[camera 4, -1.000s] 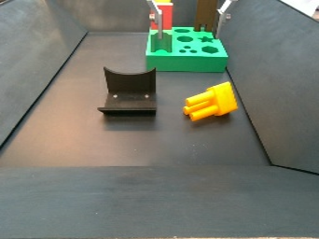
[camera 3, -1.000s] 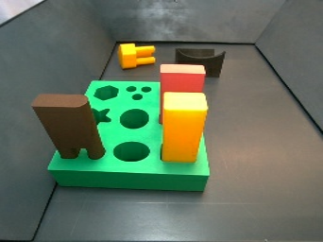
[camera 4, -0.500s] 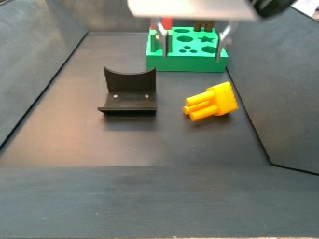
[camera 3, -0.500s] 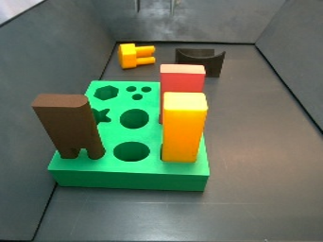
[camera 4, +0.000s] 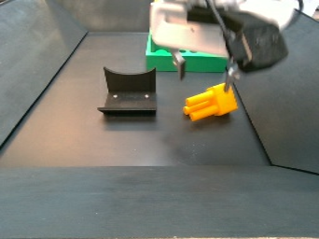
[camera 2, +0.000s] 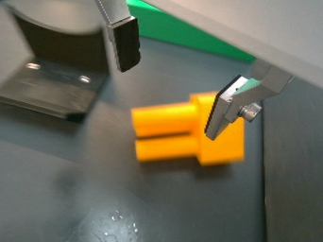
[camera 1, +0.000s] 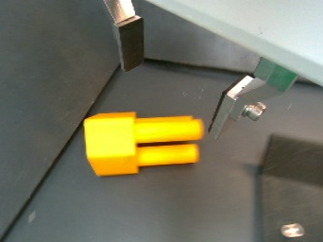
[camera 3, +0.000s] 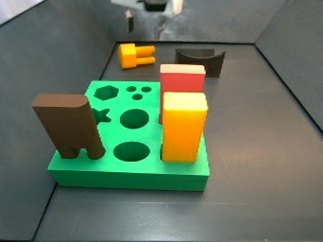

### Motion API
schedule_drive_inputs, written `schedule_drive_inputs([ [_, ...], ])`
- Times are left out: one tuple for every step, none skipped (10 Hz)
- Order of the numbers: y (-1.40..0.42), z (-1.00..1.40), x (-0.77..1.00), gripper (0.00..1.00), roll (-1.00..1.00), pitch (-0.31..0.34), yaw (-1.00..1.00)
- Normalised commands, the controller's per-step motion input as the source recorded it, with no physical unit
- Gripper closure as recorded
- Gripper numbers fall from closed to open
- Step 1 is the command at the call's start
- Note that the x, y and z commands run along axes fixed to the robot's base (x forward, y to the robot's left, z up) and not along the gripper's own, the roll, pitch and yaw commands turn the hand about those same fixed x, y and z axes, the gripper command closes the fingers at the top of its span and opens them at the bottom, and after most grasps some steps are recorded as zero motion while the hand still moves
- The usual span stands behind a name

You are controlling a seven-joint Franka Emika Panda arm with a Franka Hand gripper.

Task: Pick up the 3 prong object. Move up. Place the 3 prong object on the fixture. Regrasp the 3 prong object. Move to above the board. Insert the 3 prong object.
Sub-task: Pick up the 3 prong object.

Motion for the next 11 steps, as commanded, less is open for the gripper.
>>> schedule_drive_inputs([
  [0.00, -0.67, -0.25, 0.00, -0.12, -0.171, -0.83],
  [0.00, -0.62, -0.30, 0.00, -0.17, -0.171, -0.80],
  [0.00, -0.54, -0.26, 0.00, -0.19, -0.206, -0.79],
  [0.00, -0.43, -0.17, 0.00, -0.23, -0.243, -0.75],
  [0.00, -0.37, -0.05, 0.00, -0.28, -0.244, -0.59],
  [0.03, -0.34, 0.00, 0.00, -0.34, -0.189, -0.55],
  [0.05, -0.27, 0.03, 0.00, -0.38, -0.179, -0.53],
  [0.05, -0.23, 0.04, 0.00, -0.40, -0.171, -0.47],
  [0.05, -0.18, 0.09, 0.00, -0.44, -0.141, -0.47],
  [0.04, -0.17, 0.10, 0.00, -0.45, -0.134, -0.45],
  [0.06, -0.22, 0.02, 0.00, -0.43, -0.117, -0.33],
])
